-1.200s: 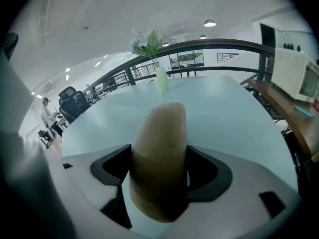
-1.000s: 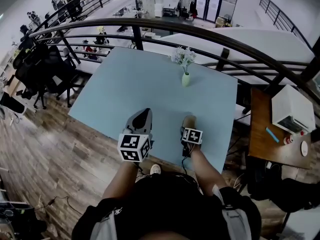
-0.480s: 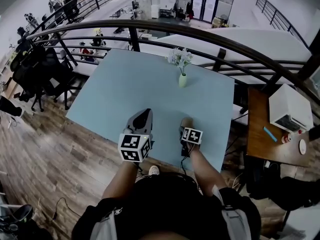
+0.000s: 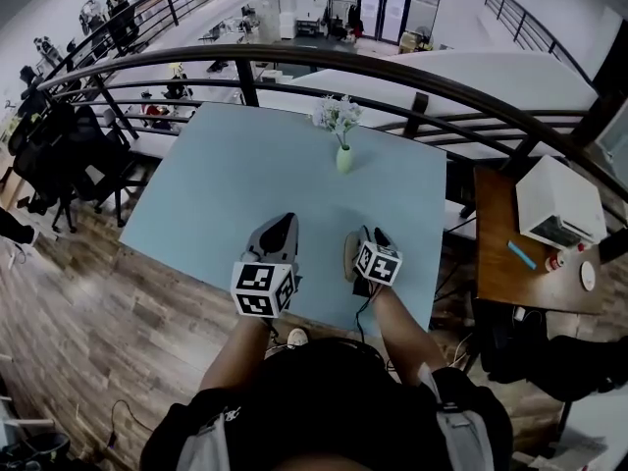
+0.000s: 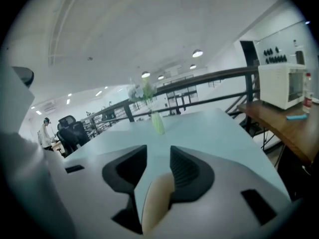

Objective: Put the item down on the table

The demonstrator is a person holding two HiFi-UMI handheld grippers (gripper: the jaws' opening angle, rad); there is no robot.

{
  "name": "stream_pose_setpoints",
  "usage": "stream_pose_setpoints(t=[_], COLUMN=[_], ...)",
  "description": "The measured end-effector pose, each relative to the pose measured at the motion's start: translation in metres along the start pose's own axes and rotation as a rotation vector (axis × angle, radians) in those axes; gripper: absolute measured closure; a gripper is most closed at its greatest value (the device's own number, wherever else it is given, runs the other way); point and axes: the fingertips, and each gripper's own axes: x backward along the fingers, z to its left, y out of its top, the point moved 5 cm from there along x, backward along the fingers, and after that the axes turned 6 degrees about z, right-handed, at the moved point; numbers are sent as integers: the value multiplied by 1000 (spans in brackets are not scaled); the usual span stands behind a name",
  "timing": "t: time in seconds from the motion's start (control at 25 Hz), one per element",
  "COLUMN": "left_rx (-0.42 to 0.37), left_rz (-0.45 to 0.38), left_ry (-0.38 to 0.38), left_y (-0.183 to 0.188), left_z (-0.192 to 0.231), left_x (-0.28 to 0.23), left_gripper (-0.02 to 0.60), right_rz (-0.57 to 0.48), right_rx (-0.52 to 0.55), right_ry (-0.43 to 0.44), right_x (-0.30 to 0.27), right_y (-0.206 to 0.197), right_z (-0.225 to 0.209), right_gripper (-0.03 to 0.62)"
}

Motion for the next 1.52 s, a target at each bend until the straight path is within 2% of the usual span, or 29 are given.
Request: stream_pose_setpoints(t=[0.12,0.24,0.44,0.76,0.92,1.2,1.52], left_rx=[-1,-4,-4,-10,-14,-15,-25], left_rz=[-2,-5,-8,-9,-7,-6,2], left_ry=[-18,-44,-81,-137,-161,-192,-205], left_y=[1,2,4,8,7,9,9], left_z=[-4,-11,-20,-34,-41,-50,-54], left_x=[-7,-14,-26,-42,-50,-59,-63], left_gripper=[568,568,568,568,568,568,568], right_rz=[-166,-296,-405,-566,-603,-588,-571], right_rx=[-2,36,130,250,258,231,201], right_ry=[-11,-7,18,-6,-11,-43,-41], right_x=[24,51,89,153,172,174,172], right_y=[36,69,105,145,149,143,141], right_z=[2,9,26,36,34,18,12], right_gripper=[543,592,594,594,594,594,592])
